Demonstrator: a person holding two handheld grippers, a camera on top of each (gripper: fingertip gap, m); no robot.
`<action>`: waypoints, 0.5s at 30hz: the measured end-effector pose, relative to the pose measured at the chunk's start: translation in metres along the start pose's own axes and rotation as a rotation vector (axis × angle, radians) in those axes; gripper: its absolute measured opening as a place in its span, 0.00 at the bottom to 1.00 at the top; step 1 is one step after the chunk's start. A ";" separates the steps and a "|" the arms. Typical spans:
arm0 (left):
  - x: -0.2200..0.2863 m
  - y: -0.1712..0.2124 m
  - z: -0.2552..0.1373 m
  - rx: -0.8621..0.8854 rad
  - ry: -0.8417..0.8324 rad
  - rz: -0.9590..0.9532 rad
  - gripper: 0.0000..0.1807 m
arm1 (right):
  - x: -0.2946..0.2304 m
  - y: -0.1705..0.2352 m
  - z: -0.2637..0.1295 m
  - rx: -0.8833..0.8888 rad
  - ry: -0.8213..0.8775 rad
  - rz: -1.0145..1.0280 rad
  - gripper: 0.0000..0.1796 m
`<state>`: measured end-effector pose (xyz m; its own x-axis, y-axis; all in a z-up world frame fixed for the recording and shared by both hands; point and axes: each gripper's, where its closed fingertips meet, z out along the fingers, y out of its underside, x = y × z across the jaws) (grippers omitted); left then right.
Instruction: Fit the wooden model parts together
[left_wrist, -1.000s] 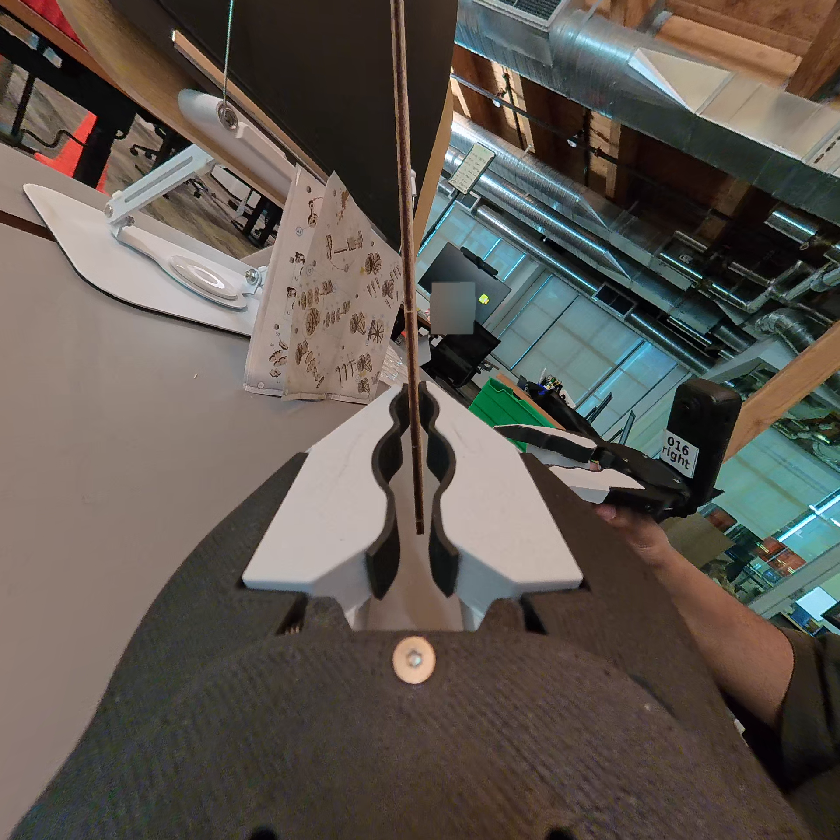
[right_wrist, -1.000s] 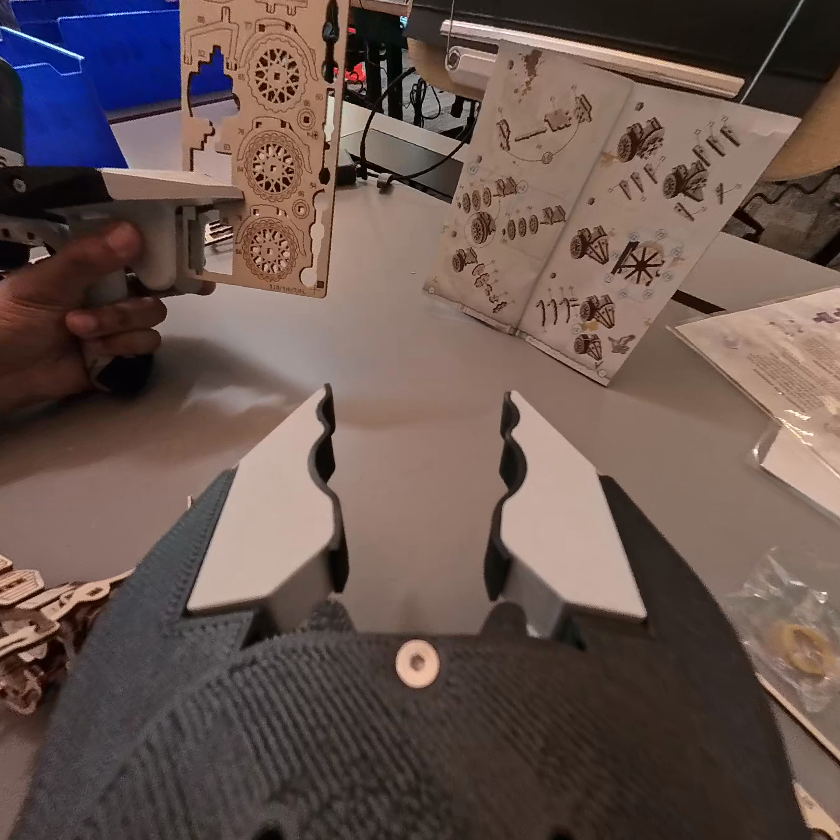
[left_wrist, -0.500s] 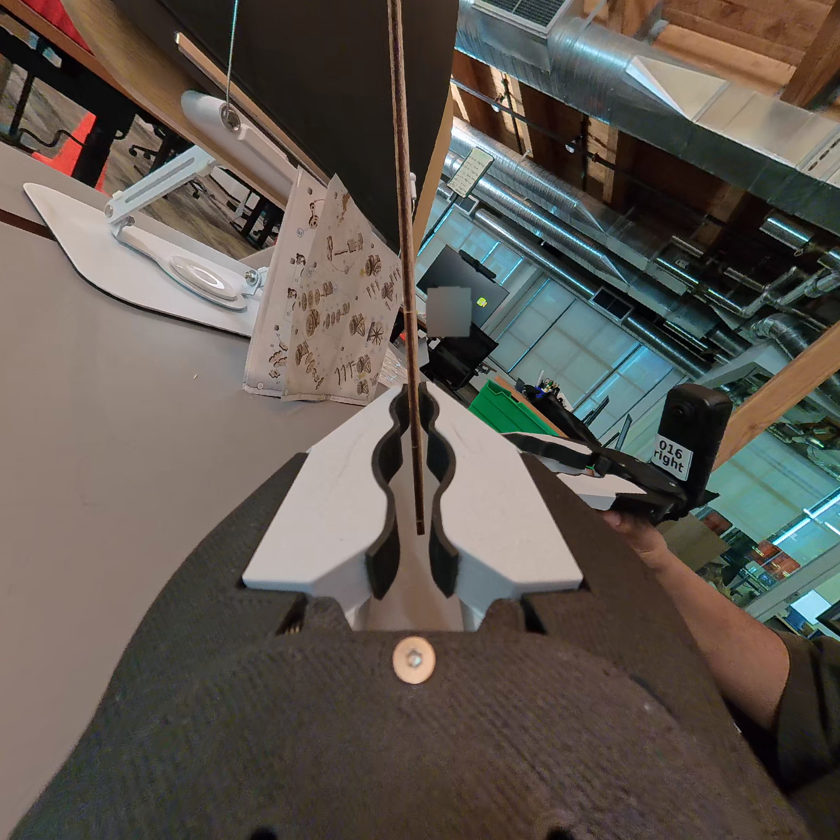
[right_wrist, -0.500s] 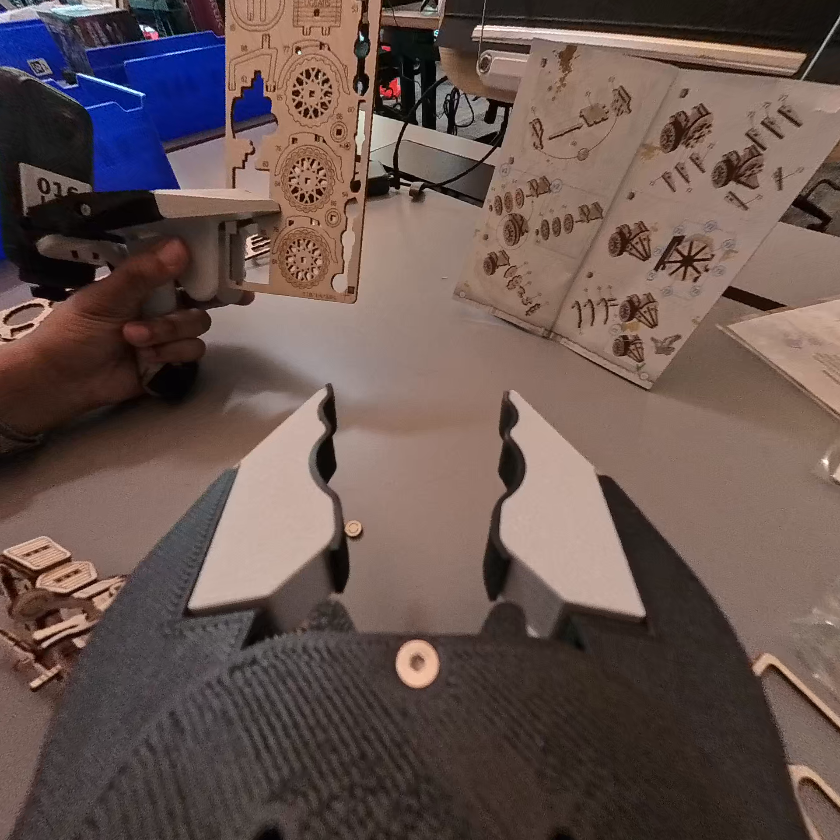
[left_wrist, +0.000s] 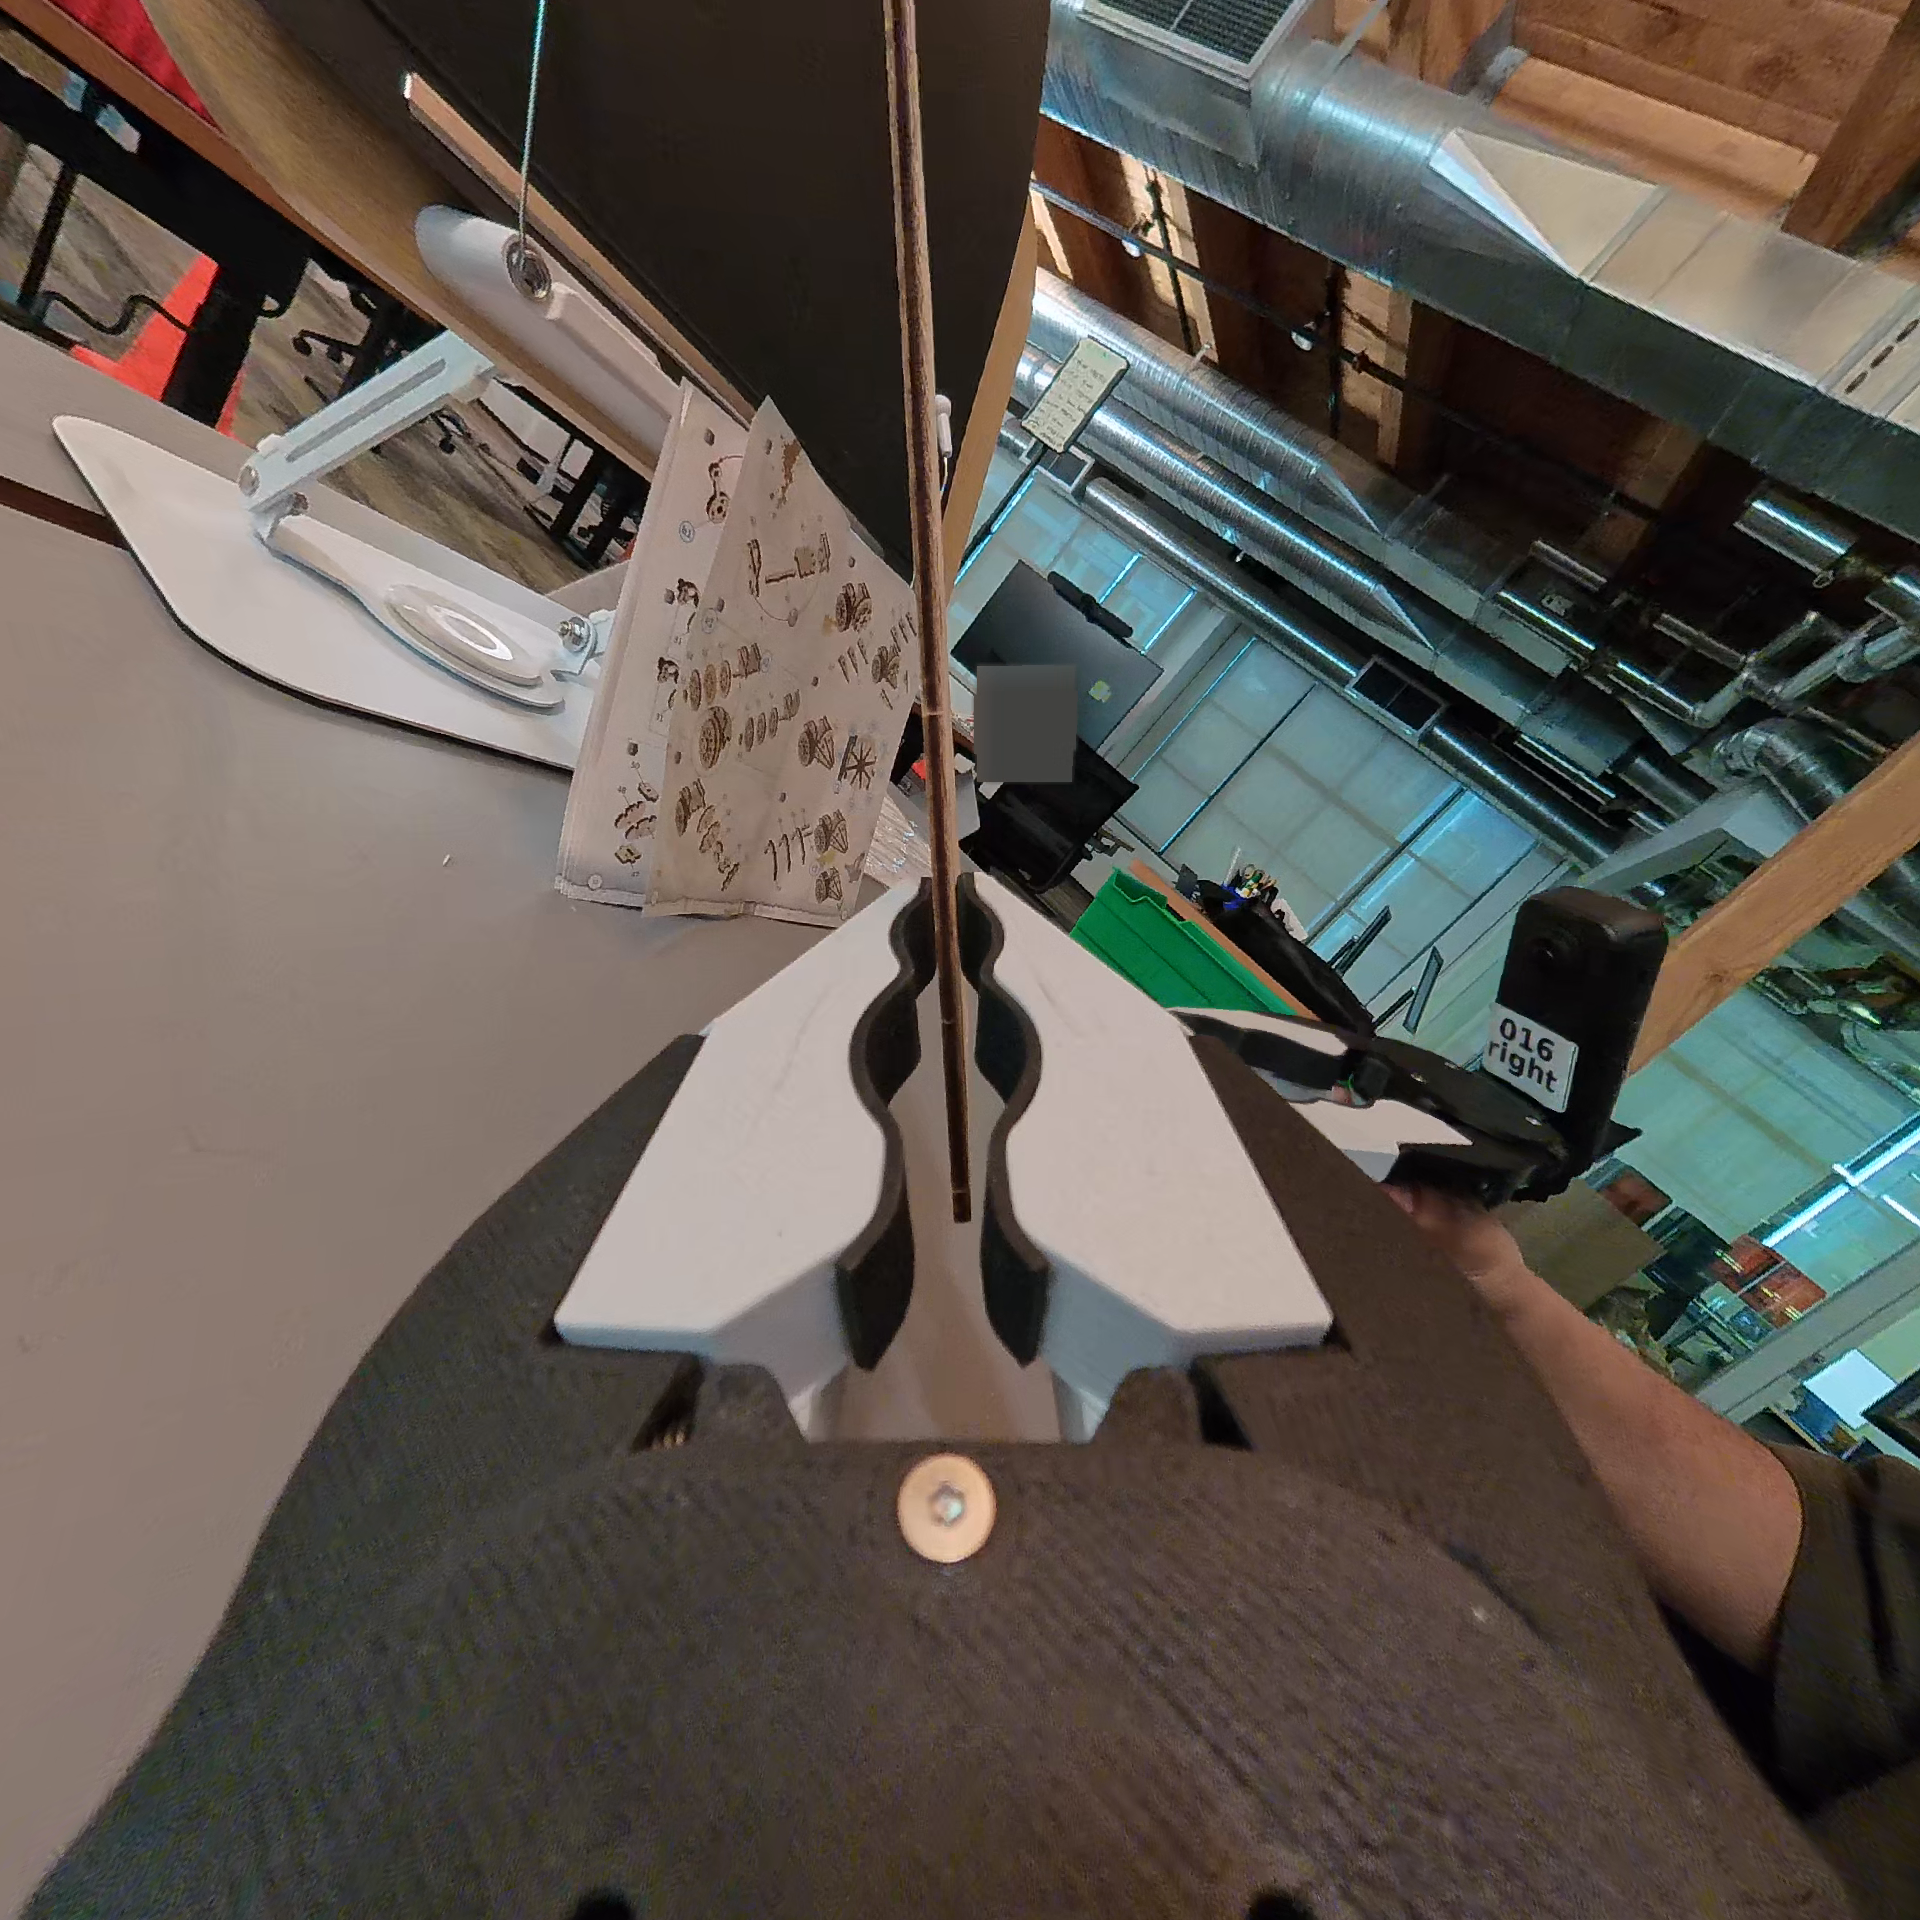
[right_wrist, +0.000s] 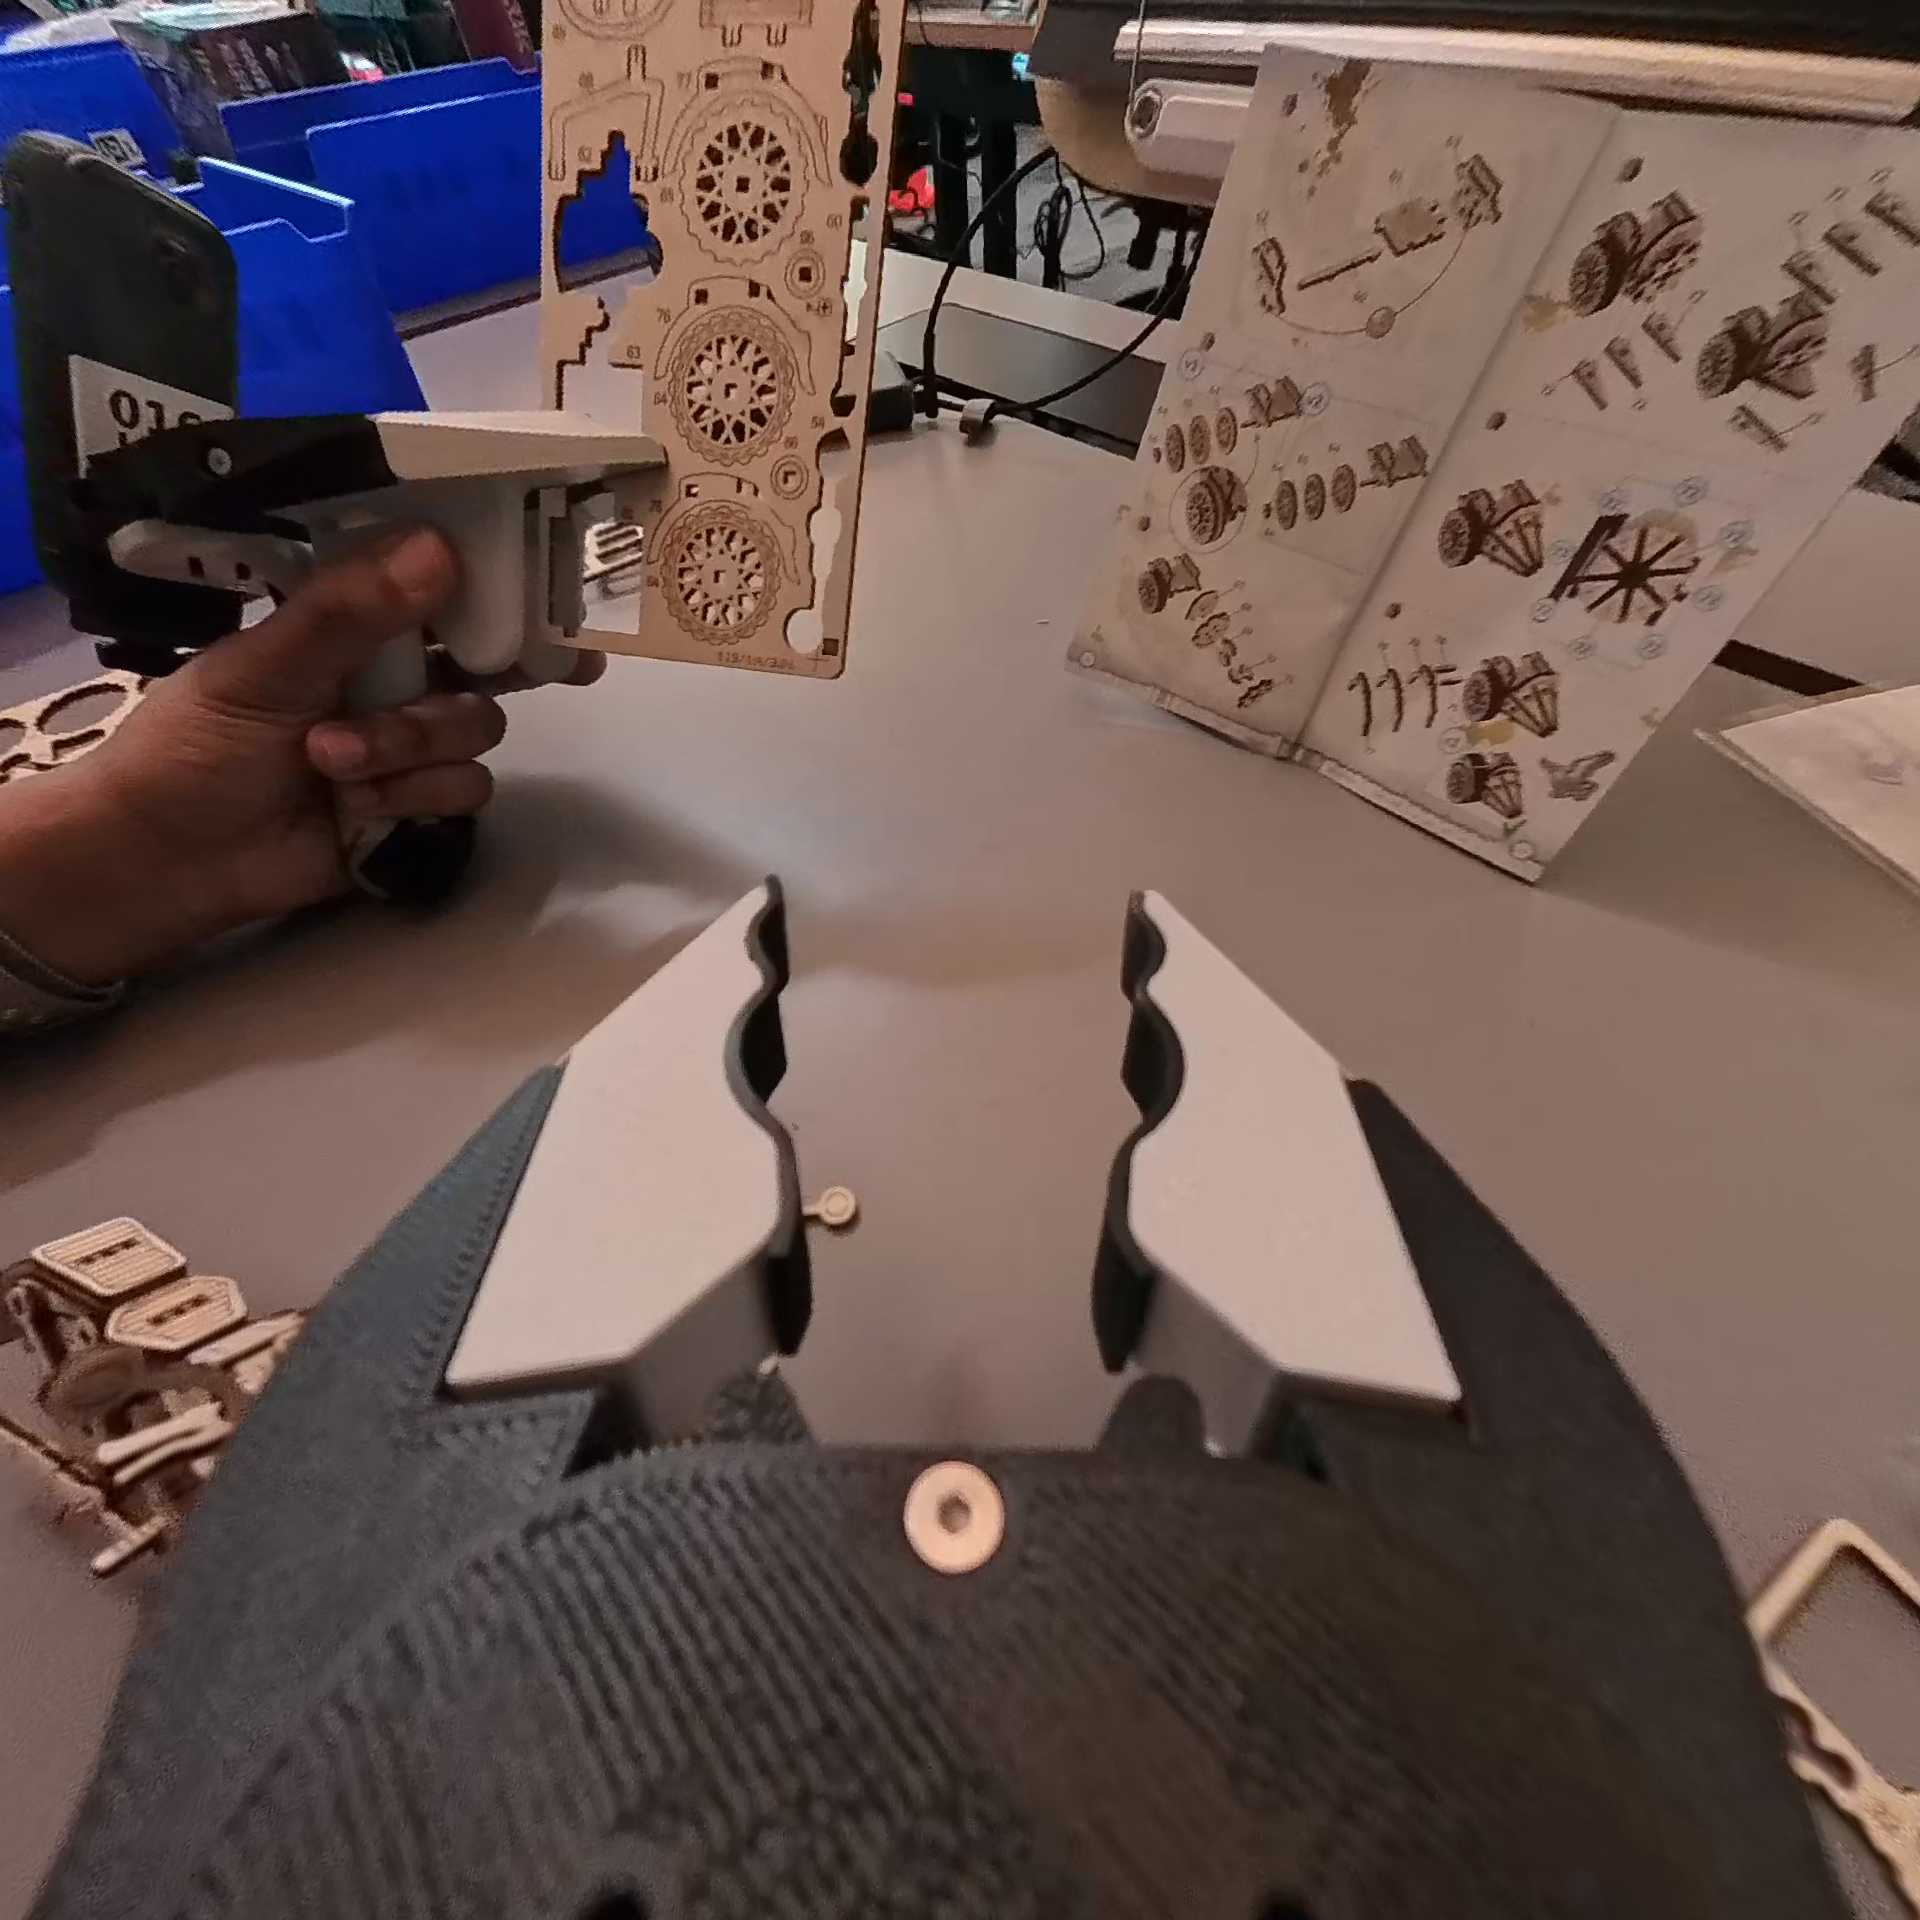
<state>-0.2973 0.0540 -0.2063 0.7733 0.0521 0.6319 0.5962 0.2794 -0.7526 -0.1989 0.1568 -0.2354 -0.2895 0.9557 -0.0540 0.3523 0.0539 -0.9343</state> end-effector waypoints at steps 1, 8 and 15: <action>0.000 0.000 0.000 0.000 0.001 0.001 0.01 | -0.001 0.001 0.001 -0.003 -0.006 0.003 0.36; 0.019 0.006 0.004 -0.011 0.081 0.029 0.01 | -0.007 0.004 0.004 -0.016 -0.019 -0.027 0.36; 0.055 0.029 0.005 -0.063 0.212 0.012 0.01 | -0.026 -0.008 0.012 0.026 -0.169 0.112 0.34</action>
<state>-0.2383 0.0700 -0.1924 0.8047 -0.1491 0.5747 0.5937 0.2193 -0.7743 -0.2048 0.1285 -0.2303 -0.3954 0.8931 -0.2144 0.3678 -0.0599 -0.9280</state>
